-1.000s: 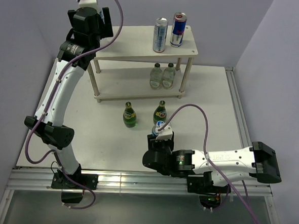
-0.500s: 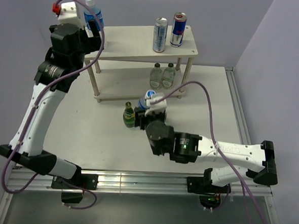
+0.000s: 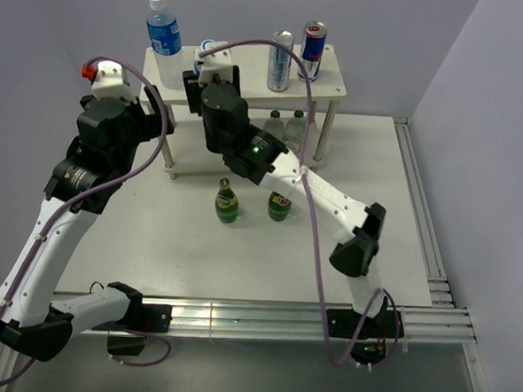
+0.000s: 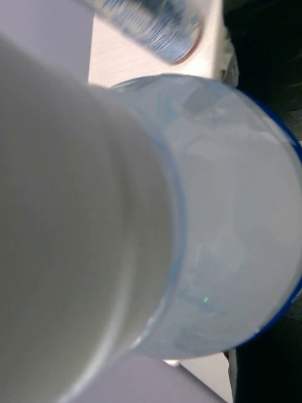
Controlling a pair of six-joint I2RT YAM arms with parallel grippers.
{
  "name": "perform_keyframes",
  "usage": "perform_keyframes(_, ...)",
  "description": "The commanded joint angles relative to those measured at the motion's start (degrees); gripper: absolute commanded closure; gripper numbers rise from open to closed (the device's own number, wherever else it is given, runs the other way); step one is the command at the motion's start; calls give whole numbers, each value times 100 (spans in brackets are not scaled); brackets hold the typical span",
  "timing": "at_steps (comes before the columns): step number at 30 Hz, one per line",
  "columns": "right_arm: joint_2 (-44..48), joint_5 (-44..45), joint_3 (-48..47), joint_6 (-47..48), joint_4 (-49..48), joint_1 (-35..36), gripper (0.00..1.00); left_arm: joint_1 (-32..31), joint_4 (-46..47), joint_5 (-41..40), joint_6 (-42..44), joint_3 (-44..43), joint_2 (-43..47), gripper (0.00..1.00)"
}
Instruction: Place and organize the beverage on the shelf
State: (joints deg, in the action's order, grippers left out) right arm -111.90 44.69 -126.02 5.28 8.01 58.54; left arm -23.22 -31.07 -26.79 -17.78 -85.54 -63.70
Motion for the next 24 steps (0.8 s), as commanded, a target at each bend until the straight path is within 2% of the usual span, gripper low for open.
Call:
perform_keyframes(1,-288,-434,-1327,245,-106,-343,100,-24,338,42,143,352,288,1)
perform_keyframes(8,-613,-645,-1724,395,-757,-581,100,-24,636,-82,293,924,525,1)
perform_keyframes(17,-869,-1067,-2032,193,-660,-792,100,-7,795,33,284,1197,578,1)
perform_keyframes(24,-983,-1216,-2015,-71,-485,-941,96,90,822,147,240,1276,657,1)
